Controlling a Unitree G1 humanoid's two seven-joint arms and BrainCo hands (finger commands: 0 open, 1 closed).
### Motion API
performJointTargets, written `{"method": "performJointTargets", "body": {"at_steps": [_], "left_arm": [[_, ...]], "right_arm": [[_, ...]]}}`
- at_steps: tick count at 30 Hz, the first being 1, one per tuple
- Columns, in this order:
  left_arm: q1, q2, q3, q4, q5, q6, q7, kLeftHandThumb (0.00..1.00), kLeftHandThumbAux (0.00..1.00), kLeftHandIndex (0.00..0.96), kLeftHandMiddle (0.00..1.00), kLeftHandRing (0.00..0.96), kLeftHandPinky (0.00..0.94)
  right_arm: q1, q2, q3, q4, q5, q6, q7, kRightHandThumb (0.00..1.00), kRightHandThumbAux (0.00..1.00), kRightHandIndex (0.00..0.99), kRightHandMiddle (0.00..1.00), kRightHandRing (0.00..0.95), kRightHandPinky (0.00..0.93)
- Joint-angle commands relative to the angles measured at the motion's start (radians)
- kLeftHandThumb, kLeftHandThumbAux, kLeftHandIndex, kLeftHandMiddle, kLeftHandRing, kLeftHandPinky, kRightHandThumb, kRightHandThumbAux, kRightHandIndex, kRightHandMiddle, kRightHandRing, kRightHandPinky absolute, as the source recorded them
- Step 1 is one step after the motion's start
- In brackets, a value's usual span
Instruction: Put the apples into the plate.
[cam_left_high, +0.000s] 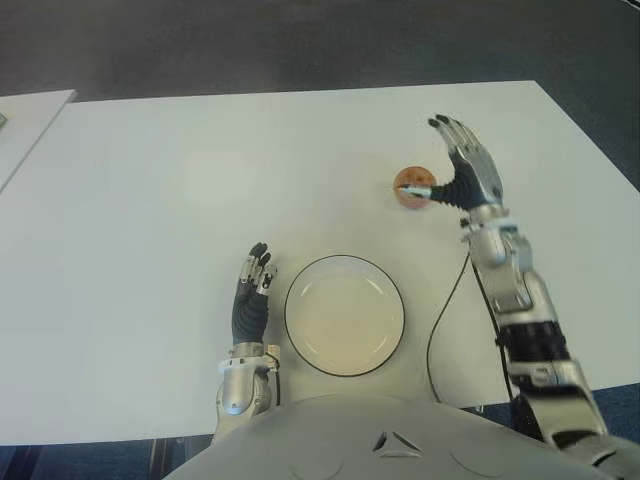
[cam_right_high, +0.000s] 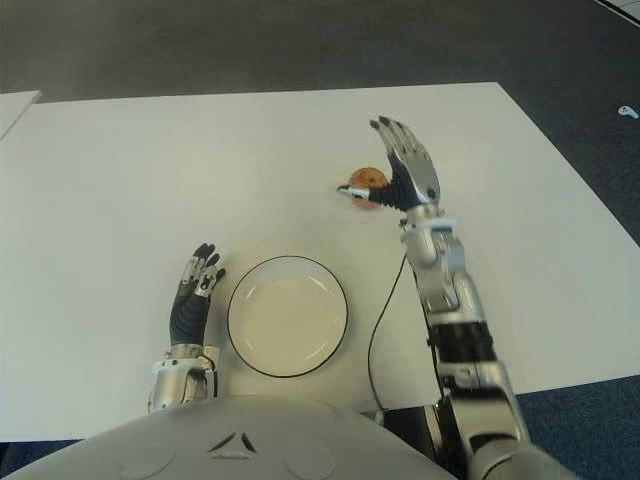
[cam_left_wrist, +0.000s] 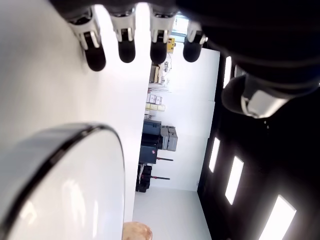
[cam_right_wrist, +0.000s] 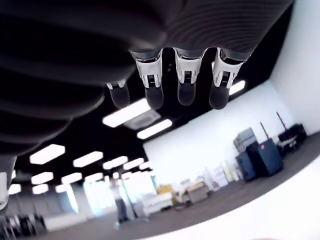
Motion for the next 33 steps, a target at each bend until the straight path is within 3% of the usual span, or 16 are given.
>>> {"method": "performJointTargets", "body": {"at_steps": [1,10,18,33], "left_arm": [[-0.014,-0.044,-0.01,0.044,0.005,0.012,0.017,0.095,0.328,0.021,0.036,0.009,0.041],[-0.032,-0.045,-0.011,0.081,-0.001,-0.033,0.022,0.097,0.31,0.027,0.04,0.017,0.049],[-0.032,-0.038,-0.011,0.088,0.002,-0.047,0.021,0.093,0.298,0.027,0.045,0.02,0.047],[-0.011,-0.023,-0.024,0.063,0.006,-0.052,0.011,0.092,0.308,0.027,0.049,0.028,0.061]], "right_arm": [[-0.114,-0.002,0.098,0.12,-0.08,0.057,0.036,0.295,0.457,0.001,0.0,0.0,0.0],[-0.282,0.025,0.202,0.413,-0.066,0.035,-0.038,0.314,0.396,0.0,0.0,0.0,0.0],[-0.449,0.068,0.27,0.81,-0.039,-0.045,-0.145,0.284,0.358,0.0,0.0,0.0,0.0],[-0.534,0.106,0.345,1.081,-0.001,-0.123,-0.268,0.207,0.379,0.0,0.0,0.0,0.025]]}}
